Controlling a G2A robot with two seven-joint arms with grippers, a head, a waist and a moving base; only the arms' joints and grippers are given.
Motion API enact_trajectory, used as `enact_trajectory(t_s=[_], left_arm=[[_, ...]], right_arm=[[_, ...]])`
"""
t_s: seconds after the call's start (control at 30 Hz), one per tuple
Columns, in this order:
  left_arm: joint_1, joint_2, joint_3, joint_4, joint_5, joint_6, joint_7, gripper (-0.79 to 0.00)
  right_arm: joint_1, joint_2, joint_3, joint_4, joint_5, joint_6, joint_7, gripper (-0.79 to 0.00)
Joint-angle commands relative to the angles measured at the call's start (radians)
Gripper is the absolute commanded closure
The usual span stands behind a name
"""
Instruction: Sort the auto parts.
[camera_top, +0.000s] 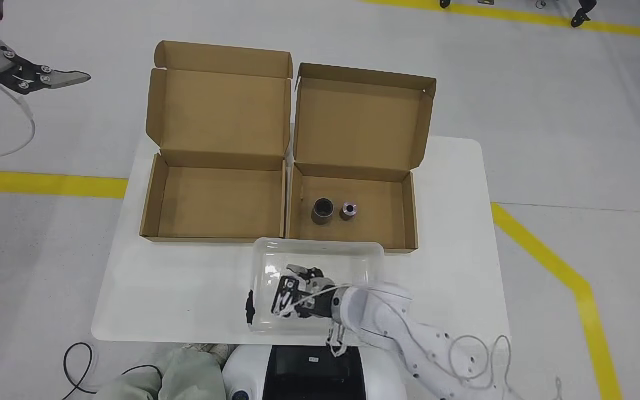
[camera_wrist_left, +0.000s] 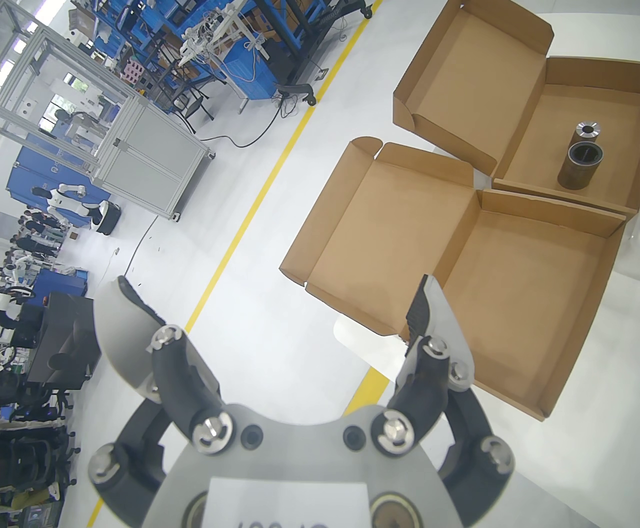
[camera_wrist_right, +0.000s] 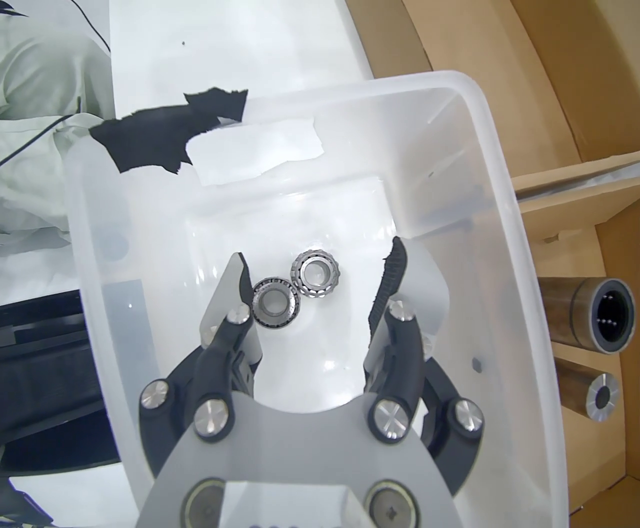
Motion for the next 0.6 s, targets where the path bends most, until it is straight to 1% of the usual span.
enact_trajectory(t_s=[0.0,0.17,0.33,0.57], left_arm=[[0.0,0.0,0.0,0.0,0.0,0.0,0.0,-0.785],[0.0,0.0,0.0,0.0,0.0,0.0,0.0,-0.785],[0.0,0.0,0.0,0.0,0.0,0.0,0.0,-0.785],[0.0,0.0,0.0,0.0,0.0,0.0,0.0,-0.785]], right_arm=[[0.011,-0.004,-0.009,0.014,-0.001,0.003,0.008,-0.44],[0.05,-0.021,-0.04,0.056,0.007,0.008,0.028,-0.391],[0.078,-0.038,-0.067,0.09,0.013,0.022,0.05,-0.382],[0.093,-0.052,-0.086,0.116,0.013,0.041,0.065,-0.379]])
